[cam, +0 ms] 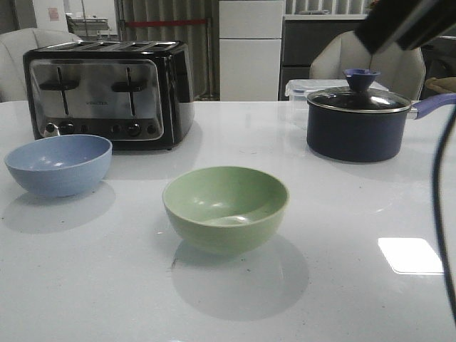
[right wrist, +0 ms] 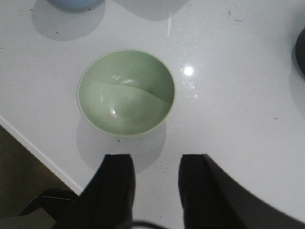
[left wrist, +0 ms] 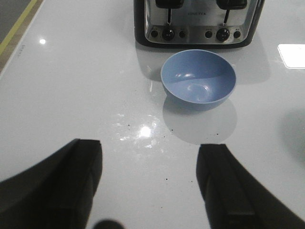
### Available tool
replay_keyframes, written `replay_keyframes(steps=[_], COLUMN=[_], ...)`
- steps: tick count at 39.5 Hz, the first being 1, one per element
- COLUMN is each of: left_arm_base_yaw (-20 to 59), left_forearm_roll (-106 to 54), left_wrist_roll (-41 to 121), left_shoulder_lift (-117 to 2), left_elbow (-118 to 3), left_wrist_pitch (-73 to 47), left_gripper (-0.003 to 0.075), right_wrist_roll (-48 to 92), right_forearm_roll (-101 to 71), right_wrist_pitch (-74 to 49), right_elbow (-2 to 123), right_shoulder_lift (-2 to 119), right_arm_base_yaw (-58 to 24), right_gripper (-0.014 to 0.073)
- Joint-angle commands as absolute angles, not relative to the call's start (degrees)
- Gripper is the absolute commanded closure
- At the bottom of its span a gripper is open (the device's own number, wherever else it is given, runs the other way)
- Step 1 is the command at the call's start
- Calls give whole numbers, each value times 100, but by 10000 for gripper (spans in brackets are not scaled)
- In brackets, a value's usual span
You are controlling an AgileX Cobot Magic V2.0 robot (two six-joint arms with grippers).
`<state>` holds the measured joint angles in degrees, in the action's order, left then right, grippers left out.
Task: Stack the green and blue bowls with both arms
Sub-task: 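Release the green bowl and raise the right gripper away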
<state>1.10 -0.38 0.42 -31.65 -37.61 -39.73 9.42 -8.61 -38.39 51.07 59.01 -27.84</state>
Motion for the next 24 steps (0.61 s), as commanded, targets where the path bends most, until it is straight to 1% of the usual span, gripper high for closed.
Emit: replay_keyframes(steps=[1, 10, 15, 24], left_arm_base_yaw=[116, 116, 116, 116], left_forearm_roll=[-75, -75, -75, -87], left_wrist_roll=[0, 0, 0, 0], left_shoulder_lift=[-3206, -3206, -3206, -3206], left_elbow=[-3929, -3929, -3929, -3929], left_wrist_pitch=[-3541, -3541, -3541, -3521], left_gripper=[230, 230, 230, 230], right_wrist_roll=[991, 980, 980, 980], right_forearm_roll=[-756, -756, -767, -754], right_wrist_pitch=[-3626, -4063, -4061, -4036], right_elbow=[4917, 4138, 3831, 3692], right_shoulder_lift=[5265, 4215, 3798, 3537], right_arm_base_yaw=[-2770, -2770, -2770, -2770], right_gripper=[226, 226, 226, 226])
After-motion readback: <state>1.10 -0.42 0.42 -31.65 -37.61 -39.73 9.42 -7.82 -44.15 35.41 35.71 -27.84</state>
